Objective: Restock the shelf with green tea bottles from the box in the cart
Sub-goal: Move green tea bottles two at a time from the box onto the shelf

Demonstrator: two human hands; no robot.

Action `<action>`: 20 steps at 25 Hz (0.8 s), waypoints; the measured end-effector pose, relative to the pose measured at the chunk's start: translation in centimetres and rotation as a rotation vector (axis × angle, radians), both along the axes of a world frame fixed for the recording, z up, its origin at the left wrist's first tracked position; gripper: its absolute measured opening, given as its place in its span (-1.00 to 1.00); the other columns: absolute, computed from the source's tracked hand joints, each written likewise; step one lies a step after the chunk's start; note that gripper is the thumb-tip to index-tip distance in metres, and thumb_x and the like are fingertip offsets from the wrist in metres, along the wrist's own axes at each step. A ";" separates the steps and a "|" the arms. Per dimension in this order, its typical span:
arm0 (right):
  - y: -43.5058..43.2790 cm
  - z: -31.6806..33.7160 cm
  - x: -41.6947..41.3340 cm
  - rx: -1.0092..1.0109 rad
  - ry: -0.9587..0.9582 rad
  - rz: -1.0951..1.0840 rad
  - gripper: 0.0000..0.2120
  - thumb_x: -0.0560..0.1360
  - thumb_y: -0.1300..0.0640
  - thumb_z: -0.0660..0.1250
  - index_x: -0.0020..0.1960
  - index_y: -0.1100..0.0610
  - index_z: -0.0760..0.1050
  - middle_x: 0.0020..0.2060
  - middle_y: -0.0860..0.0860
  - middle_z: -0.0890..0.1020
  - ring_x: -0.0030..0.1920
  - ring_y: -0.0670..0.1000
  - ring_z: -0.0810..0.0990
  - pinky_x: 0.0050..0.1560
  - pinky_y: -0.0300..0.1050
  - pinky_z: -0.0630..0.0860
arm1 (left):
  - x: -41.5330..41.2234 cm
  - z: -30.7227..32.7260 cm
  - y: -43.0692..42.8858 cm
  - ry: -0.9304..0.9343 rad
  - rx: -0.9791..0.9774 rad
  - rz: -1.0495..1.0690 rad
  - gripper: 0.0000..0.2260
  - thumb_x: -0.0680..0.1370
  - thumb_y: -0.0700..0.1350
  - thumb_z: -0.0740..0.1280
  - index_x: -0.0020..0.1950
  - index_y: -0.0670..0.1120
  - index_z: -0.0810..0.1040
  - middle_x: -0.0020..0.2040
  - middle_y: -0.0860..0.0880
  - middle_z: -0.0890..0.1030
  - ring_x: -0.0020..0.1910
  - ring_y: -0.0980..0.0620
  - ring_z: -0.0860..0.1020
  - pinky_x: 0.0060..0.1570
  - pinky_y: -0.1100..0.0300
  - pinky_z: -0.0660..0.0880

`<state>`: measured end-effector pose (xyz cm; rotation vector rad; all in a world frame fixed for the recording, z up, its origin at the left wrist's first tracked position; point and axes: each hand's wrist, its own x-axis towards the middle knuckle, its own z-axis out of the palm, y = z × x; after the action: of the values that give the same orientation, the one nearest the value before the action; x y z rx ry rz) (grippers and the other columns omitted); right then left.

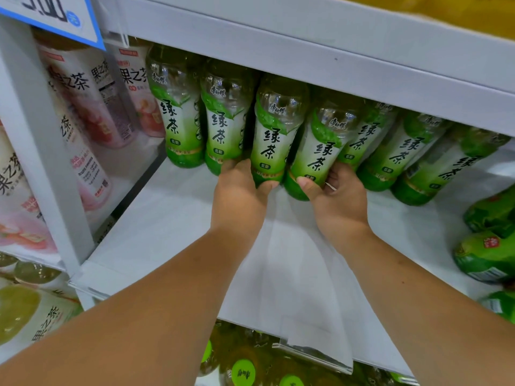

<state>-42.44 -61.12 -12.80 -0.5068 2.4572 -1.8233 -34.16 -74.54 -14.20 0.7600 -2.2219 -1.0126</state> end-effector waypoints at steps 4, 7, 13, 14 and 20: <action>0.0 0.0 -0.2 0.000 0.010 0.023 -0.66 0.45 0.20 0.51 0.17 0.03 0.53 -0.07 -0.26 0.61 -0.13 -0.46 0.56 -0.07 -0.56 0.46 | 0.4 0.0 0.2 0.017 -0.012 0.005 -0.69 0.46 0.02 0.52 0.14 -0.06 0.64 0.07 -0.08 0.63 0.01 -0.07 0.59 0.06 0.06 0.57; 0.1 -0.1 -0.4 -0.006 0.004 0.044 -0.61 0.46 0.20 0.50 0.25 0.06 0.54 -0.03 -0.24 0.62 -0.09 -0.47 0.56 -0.04 -0.56 0.46 | 0.6 -0.1 0.2 0.050 0.004 0.021 -0.69 0.44 0.03 0.54 0.13 -0.03 0.66 0.02 -0.05 0.65 -0.02 -0.03 0.61 0.04 0.07 0.58; -0.2 -0.7 -0.4 -0.086 -0.028 0.043 -0.61 0.45 0.20 0.51 0.26 0.15 0.57 0.08 -0.08 0.69 0.03 -0.28 0.64 0.08 -0.38 0.54 | 0.5 -0.1 0.2 0.080 0.121 0.056 -0.72 0.40 0.03 0.57 0.04 -0.03 0.67 -0.06 0.01 0.67 -0.07 0.02 0.62 0.04 0.06 0.61; -0.2 -0.8 -0.3 -0.096 -0.036 0.040 -0.62 0.45 0.20 0.51 0.25 0.17 0.58 0.07 -0.07 0.70 0.05 -0.22 0.66 0.11 -0.30 0.56 | 0.5 -0.1 0.2 0.086 0.129 0.058 -0.72 0.40 0.02 0.58 0.03 -0.04 0.67 -0.07 0.01 0.67 -0.07 0.01 0.62 0.04 0.06 0.61; -0.3 -1.3 -0.3 -0.106 -0.065 0.017 -0.61 0.42 0.17 0.55 0.23 0.15 0.61 0.04 -0.06 0.72 0.05 -0.13 0.69 0.17 -0.13 0.59 | 0.6 0.1 0.2 0.080 0.105 0.076 -0.73 0.40 -0.01 0.59 0.00 -0.10 0.68 -0.05 -0.05 0.64 -0.08 -0.01 0.60 0.01 0.17 0.56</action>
<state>-42.77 -61.43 -14.09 -0.4644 2.3171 -1.9391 -33.54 -74.39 -14.08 0.8290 -2.0699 -1.1102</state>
